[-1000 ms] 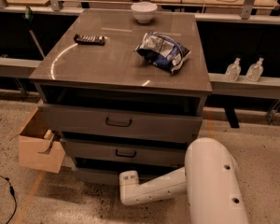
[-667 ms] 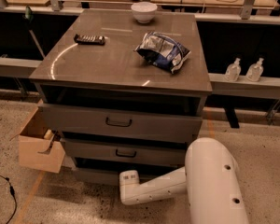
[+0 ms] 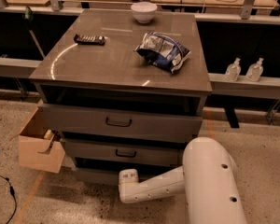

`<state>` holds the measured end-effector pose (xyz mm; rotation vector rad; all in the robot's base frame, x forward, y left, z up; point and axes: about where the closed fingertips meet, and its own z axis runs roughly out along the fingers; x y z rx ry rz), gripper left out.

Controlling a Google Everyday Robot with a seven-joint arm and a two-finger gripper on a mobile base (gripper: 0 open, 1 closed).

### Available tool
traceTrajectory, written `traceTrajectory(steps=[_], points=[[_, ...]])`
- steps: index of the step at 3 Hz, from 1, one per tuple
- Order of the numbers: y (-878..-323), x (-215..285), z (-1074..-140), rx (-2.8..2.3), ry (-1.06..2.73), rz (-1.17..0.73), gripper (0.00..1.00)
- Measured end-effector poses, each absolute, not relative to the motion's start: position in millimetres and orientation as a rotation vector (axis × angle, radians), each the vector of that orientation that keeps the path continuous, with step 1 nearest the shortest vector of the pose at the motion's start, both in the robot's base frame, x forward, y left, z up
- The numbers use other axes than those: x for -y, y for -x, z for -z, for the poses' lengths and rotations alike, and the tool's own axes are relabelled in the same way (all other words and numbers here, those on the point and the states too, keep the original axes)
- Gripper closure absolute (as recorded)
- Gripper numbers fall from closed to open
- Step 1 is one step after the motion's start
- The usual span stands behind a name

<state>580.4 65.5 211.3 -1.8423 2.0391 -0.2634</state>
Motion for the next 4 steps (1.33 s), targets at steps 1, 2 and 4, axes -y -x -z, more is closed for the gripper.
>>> traceTrajectory(steps=[1,2,4], points=[[-583,-71,-204,-2.032,1.854,0.238,0.51],[-586,-74,-198,-2.029,1.859,0.231,0.37],[-597,-79,-179,-2.026,1.877,0.223,0.53]])
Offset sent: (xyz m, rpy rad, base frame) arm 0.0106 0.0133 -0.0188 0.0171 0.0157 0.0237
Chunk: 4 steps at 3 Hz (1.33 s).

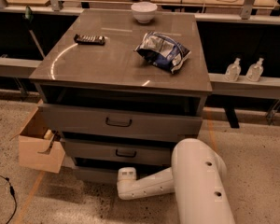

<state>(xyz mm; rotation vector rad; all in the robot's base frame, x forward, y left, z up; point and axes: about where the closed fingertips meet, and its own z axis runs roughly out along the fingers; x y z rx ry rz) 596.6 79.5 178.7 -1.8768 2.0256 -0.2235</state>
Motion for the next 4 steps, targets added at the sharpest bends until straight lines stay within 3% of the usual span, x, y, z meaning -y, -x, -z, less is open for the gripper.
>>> traceTrajectory(steps=[1,3,4], points=[[-601.2,-79.2,-171.4,-2.032,1.88,0.234,0.59],[-607.1,-77.2,-164.6,-2.04,1.884,0.257,0.98],[-605.6,-74.2,-165.8,-2.054,1.884,0.263,1.0]])
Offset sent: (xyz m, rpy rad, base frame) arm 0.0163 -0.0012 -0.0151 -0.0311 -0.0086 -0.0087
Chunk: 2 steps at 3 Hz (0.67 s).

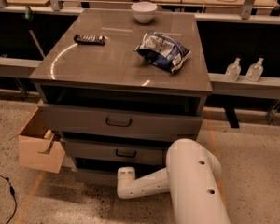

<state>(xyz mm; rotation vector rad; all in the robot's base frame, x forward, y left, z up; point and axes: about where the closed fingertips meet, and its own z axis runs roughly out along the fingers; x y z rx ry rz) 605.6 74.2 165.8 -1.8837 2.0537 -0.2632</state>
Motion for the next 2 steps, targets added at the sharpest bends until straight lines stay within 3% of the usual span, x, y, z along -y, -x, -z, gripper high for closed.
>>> traceTrajectory(steps=[2], points=[[-588.8,-63.7,-176.6,-2.098,1.878,0.254,1.0]])
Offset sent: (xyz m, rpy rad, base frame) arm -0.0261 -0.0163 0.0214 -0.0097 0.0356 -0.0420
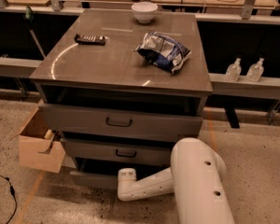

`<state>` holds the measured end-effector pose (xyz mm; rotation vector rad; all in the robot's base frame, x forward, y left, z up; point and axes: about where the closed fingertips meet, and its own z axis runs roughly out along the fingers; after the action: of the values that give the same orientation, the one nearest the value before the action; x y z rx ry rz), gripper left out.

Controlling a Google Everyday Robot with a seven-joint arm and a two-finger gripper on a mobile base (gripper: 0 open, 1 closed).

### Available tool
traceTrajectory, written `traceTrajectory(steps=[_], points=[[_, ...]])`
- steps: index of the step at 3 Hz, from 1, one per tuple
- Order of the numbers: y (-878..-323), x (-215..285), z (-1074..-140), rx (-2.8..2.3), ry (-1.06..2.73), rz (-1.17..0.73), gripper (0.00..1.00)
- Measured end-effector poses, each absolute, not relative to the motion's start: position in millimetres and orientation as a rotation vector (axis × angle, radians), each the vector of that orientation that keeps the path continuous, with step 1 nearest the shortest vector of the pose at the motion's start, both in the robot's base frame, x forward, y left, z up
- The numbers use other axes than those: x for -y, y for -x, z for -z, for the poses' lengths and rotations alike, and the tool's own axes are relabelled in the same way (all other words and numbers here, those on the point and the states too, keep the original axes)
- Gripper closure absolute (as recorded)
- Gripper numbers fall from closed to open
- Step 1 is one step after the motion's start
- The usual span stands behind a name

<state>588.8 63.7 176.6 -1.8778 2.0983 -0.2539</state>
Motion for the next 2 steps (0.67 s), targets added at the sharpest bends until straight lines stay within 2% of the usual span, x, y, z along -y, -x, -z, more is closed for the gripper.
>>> traceTrajectory(steps=[2], points=[[-586.5,-62.2,-178.2,-2.104,1.876,0.253,1.0]])
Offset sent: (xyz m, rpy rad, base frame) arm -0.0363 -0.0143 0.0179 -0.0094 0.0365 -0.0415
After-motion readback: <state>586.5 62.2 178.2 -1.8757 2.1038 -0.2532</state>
